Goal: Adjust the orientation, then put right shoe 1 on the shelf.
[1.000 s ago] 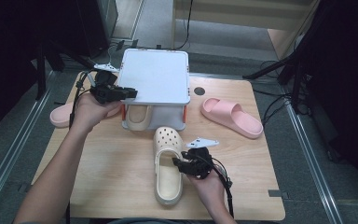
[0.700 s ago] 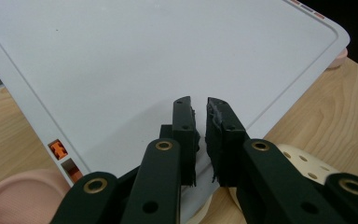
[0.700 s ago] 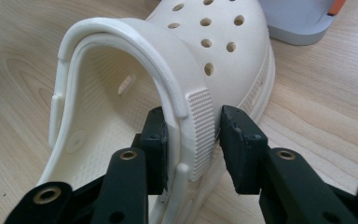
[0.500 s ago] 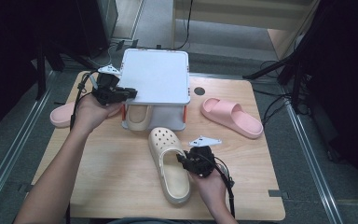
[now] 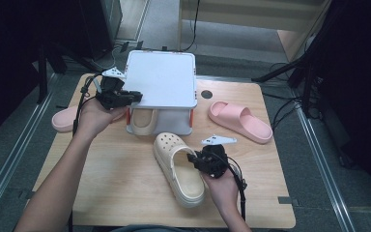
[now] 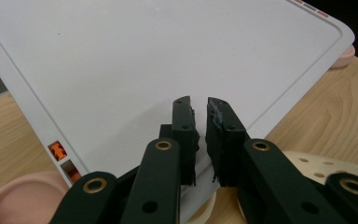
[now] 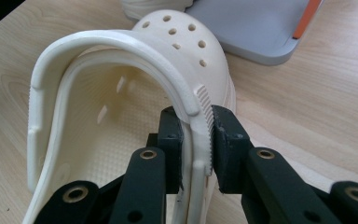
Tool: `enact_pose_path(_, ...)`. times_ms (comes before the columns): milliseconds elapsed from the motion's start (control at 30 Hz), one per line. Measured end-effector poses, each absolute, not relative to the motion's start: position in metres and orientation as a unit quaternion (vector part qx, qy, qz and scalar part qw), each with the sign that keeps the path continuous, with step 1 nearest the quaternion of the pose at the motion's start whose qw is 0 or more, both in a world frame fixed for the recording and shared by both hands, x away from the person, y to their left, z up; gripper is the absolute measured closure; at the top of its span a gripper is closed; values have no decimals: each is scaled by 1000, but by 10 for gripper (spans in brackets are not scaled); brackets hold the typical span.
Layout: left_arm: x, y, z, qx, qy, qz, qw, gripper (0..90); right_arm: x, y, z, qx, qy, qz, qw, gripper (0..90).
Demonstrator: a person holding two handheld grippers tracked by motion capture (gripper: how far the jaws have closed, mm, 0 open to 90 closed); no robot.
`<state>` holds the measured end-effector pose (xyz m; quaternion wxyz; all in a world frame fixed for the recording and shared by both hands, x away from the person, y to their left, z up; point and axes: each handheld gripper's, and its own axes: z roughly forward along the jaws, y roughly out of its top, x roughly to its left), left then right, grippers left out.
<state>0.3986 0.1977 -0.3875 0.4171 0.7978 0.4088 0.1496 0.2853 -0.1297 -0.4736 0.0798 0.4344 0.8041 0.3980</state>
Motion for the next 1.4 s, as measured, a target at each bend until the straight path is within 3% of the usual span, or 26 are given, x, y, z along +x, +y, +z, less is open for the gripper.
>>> enact_pose_path(467, 400, 199, -388, 797, 408, 142, 422, 811, 319, -124, -452, 451, 783, 413, 116, 762)
enact_pose_path(733, 401, 199, -389, 797, 406, 138, 427, 811, 354, -106, -459, 475, 771, 400, 143, 760)
enact_pose_path(1000, 401, 200, -389, 796, 405, 136, 428, 812, 366, -89, -472, 495, 757, 392, 167, 751)
enact_pose_path(1400, 401, 200, -389, 797, 404, 137, 427, 812, 351, -91, -462, 475, 759, 421, 144, 584)
